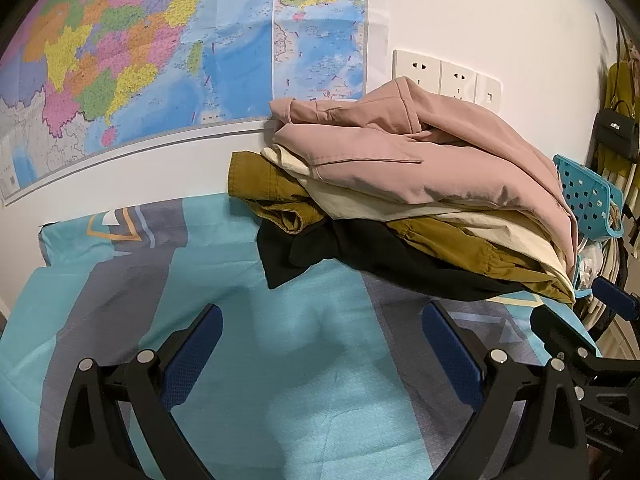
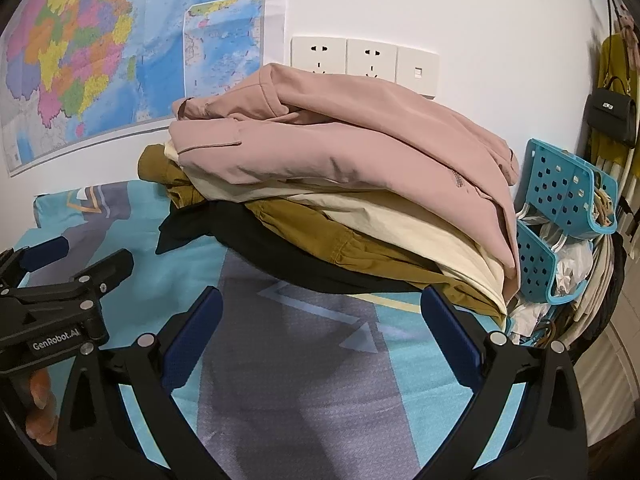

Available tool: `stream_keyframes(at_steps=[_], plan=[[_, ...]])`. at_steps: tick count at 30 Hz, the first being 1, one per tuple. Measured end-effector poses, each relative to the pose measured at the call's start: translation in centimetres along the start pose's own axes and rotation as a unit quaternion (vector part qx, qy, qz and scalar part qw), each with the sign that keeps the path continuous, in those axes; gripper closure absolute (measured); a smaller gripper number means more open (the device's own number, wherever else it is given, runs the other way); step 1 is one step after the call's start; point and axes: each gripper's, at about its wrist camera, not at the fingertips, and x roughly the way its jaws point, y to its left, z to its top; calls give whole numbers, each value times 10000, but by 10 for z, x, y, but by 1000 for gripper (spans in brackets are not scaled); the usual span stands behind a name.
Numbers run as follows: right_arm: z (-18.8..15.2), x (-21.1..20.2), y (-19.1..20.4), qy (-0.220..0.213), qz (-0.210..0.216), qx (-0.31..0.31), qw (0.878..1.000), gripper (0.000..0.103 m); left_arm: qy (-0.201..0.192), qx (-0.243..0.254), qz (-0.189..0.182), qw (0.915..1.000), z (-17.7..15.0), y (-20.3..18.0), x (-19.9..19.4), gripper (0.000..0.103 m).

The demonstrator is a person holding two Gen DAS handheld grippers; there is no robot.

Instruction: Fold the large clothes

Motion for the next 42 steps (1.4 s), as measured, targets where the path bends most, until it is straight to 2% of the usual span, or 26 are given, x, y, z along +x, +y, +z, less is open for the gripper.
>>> stream_keyframes(at_steps=[42], plan=[[0, -1, -8, -60, 27, 112, 9999, 5, -79, 71, -17, 9999, 4, -6, -2, 7]])
